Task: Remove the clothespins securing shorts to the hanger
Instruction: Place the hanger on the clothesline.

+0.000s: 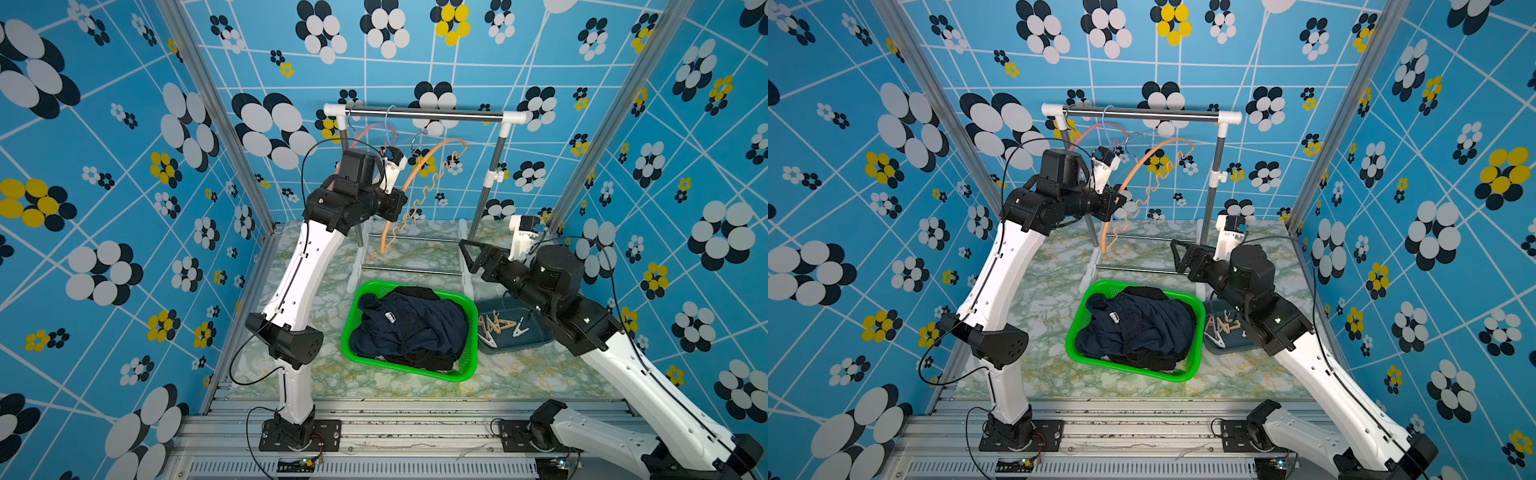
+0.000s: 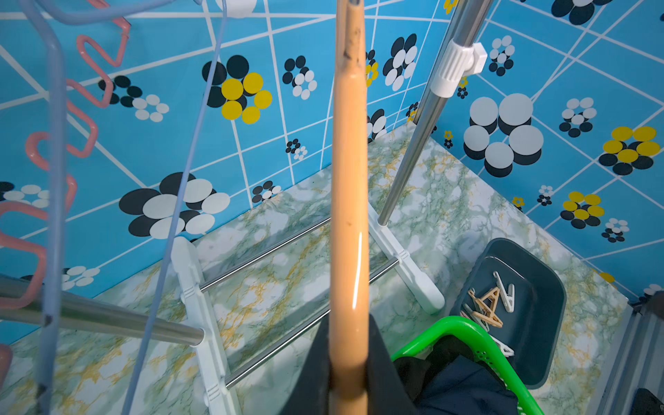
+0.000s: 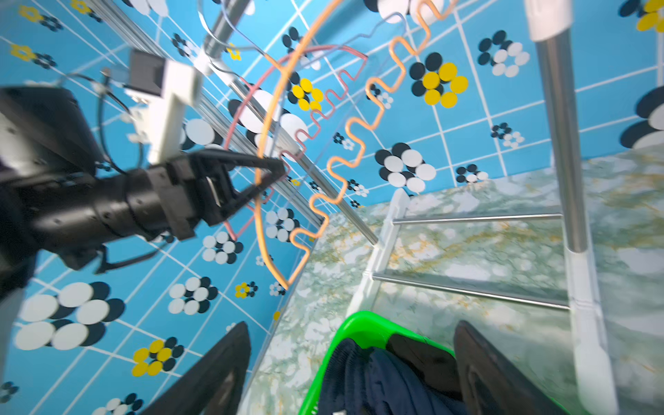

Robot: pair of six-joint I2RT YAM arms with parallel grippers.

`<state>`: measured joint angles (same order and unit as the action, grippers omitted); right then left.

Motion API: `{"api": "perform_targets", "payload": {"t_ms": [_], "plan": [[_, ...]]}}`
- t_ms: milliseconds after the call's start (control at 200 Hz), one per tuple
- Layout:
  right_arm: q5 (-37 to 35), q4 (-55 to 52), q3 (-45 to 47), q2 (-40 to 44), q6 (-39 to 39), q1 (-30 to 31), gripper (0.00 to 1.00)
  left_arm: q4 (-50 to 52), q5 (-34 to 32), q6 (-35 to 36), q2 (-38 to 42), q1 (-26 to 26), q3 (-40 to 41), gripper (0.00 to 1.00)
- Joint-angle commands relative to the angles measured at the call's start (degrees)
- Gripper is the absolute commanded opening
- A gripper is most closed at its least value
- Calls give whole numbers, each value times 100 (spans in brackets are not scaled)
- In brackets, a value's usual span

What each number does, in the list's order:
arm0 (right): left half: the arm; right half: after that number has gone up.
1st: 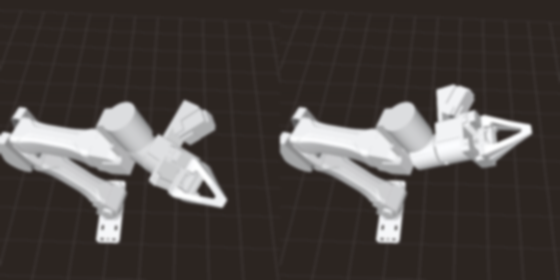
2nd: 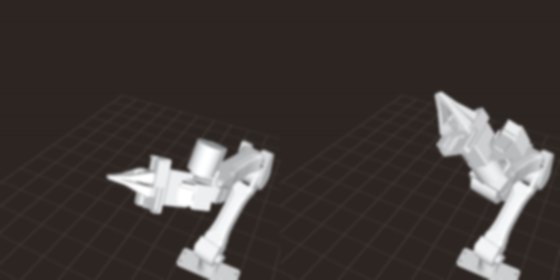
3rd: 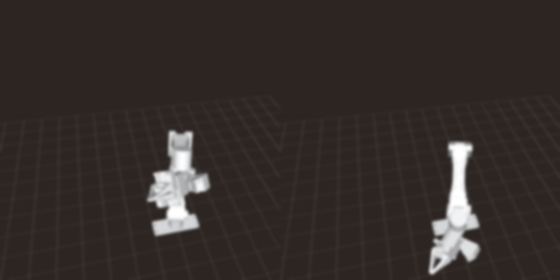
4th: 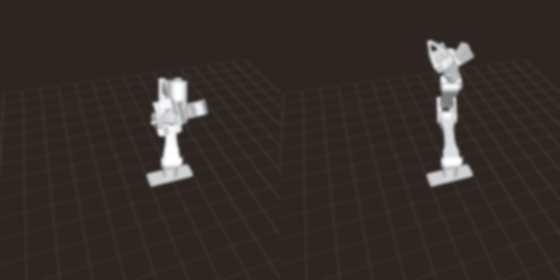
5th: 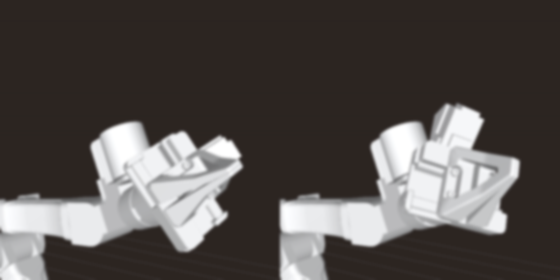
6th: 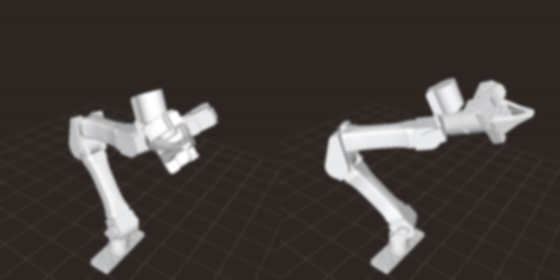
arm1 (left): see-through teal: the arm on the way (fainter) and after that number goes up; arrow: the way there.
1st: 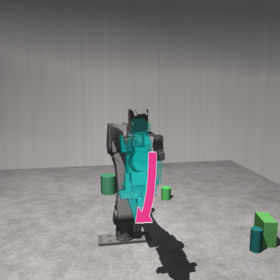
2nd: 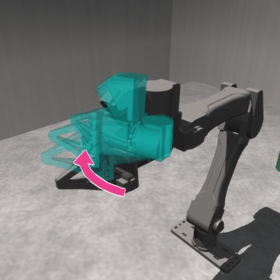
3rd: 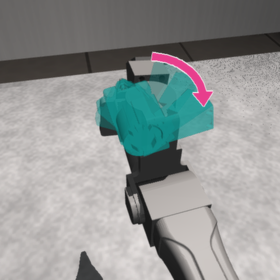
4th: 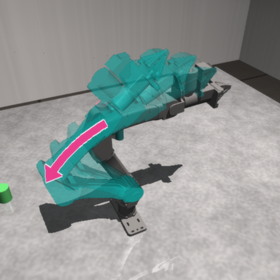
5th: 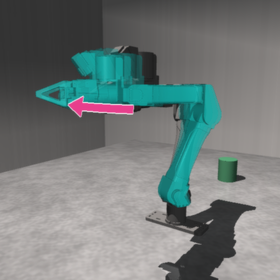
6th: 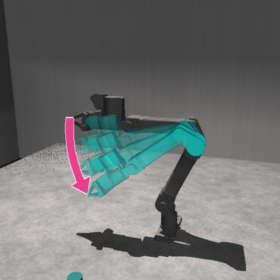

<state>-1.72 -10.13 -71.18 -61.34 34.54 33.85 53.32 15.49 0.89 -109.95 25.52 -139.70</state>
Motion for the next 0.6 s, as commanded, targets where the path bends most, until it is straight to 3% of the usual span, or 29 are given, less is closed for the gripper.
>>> {"api": "perform_targets", "payload": {"t_ms": [0,395,595], "plan": [[673,527,-749,-574,-156,-45,83,-458,86,-9,369,27,326,0],[1142,964,-2342,-2418,676,-45,57,-890,-132,-2,874,246,1042,0],[1364,1057,-2826,-3030,944,-45,52,-1038,-234,82,1108,330,1357,0]]}}
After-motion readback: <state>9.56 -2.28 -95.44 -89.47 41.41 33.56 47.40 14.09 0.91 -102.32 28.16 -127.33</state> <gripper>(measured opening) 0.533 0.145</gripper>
